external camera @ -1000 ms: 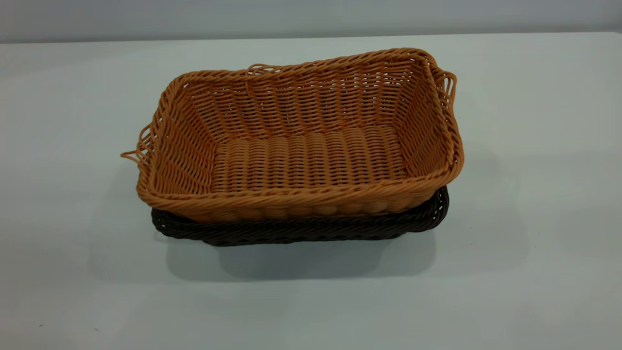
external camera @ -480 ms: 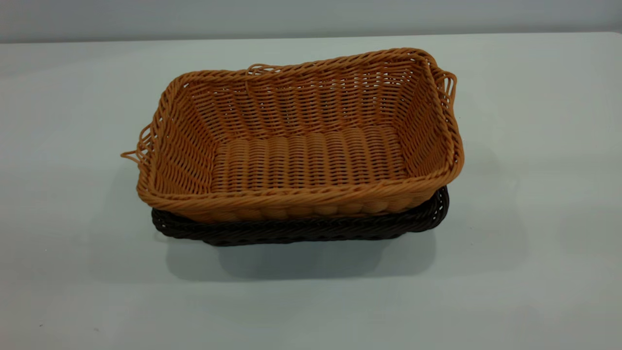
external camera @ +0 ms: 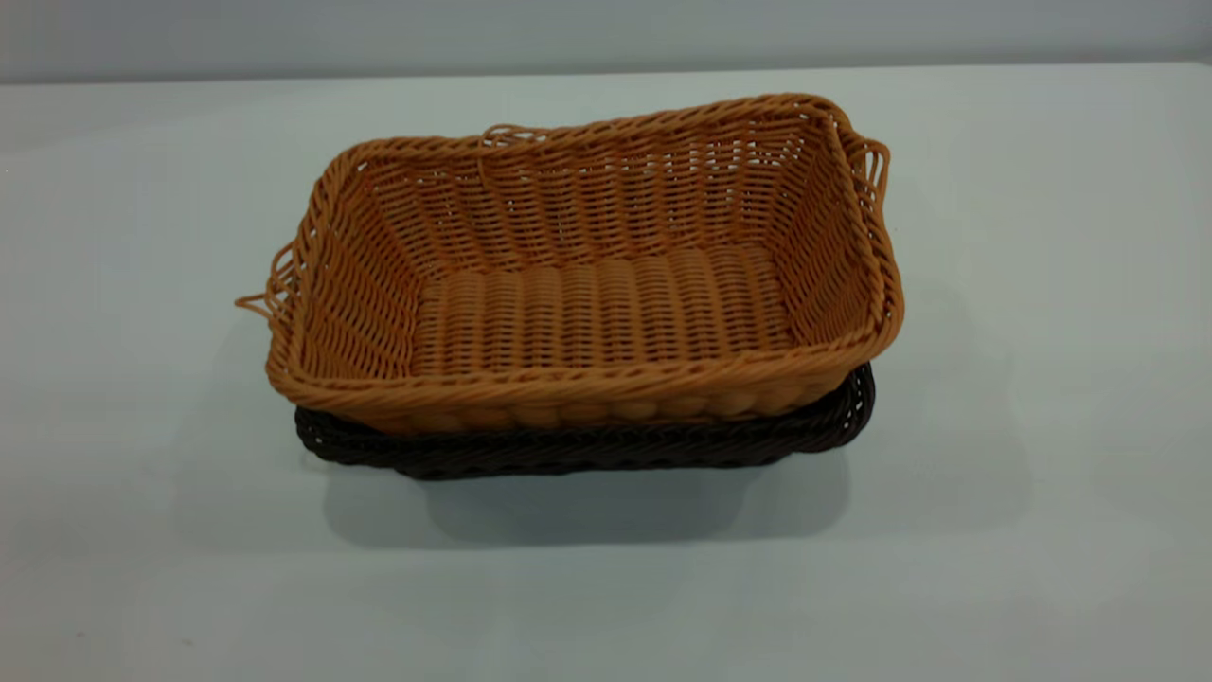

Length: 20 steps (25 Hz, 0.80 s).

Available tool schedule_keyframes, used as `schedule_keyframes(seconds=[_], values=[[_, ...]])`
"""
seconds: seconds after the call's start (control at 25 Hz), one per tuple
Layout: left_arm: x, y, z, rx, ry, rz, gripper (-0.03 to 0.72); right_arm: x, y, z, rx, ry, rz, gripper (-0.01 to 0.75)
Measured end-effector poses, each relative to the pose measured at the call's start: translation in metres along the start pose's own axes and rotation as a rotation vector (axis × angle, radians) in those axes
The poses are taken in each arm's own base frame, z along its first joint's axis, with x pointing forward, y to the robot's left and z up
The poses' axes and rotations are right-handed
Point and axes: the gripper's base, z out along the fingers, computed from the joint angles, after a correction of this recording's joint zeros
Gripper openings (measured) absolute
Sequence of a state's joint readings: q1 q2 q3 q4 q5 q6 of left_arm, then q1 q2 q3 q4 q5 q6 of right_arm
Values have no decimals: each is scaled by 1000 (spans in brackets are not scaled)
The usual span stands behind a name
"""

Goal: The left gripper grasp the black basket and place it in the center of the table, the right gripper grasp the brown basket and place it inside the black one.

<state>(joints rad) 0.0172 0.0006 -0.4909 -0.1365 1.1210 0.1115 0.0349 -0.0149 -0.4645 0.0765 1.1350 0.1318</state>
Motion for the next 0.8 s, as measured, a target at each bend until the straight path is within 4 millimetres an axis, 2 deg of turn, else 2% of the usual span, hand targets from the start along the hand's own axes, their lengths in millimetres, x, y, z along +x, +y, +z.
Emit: schedule_keyframes(seconds=[0.8], values=[[3, 0, -2, 36, -8, 27, 437, 0, 0, 0, -5, 3, 1, 565]])
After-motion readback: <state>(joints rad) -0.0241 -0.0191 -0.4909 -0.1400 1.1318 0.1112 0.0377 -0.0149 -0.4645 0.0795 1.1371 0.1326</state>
